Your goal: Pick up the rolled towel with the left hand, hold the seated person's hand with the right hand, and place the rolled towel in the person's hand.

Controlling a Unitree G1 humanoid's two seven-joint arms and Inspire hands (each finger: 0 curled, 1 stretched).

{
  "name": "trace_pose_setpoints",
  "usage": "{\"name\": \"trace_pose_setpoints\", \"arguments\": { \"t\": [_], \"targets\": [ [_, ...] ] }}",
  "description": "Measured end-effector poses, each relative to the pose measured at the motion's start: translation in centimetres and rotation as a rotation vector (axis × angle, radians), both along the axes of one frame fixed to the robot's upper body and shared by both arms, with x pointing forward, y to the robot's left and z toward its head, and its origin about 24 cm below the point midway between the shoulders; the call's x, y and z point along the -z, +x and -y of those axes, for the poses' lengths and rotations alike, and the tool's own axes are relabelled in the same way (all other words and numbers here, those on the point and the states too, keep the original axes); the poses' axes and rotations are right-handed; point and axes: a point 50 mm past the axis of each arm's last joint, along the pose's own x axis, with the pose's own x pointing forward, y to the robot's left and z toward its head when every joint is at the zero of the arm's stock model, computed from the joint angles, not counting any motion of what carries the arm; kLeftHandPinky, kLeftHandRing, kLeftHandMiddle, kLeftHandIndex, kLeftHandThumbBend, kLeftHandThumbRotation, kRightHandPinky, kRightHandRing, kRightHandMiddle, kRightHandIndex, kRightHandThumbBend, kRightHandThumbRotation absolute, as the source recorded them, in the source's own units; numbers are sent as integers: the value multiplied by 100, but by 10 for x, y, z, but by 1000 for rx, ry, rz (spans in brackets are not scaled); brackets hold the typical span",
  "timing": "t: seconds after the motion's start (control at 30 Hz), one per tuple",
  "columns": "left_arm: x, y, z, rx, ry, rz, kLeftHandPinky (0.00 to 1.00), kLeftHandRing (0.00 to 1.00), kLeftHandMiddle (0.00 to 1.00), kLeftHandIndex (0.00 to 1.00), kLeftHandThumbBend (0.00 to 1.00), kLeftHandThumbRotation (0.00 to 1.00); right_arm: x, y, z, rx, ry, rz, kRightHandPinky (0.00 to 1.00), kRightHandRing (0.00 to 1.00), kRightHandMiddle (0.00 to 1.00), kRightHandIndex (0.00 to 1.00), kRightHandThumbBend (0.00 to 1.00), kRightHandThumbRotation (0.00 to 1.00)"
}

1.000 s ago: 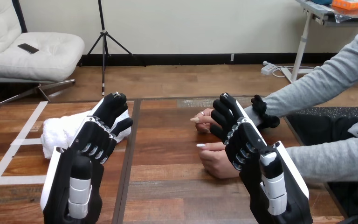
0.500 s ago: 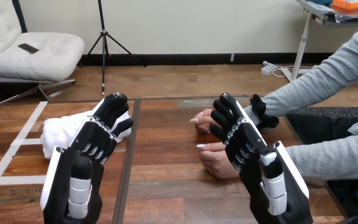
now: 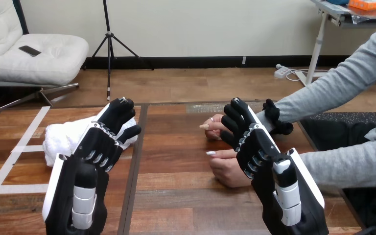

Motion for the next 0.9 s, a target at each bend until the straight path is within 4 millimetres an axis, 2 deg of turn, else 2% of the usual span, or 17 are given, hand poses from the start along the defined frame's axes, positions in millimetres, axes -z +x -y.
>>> {"name": "trace_pose_setpoints", "arguments": {
  "t": [0.33,0.53,0.9],
  "targets": [
    [0,1,1,-7,45,1,81,90,90,87,82,97,0,0,0,0,0,0,100,100,100,99,81,100],
    [-2,4,0,-15,94,9,79,89,89,87,83,95,0,0,0,0,0,1,100,100,99,99,81,100],
    [-3,20,-3,-22,125,28,78,88,88,86,81,91,-1,4,-1,-6,0,7,100,100,99,99,80,100]
  ]
}}
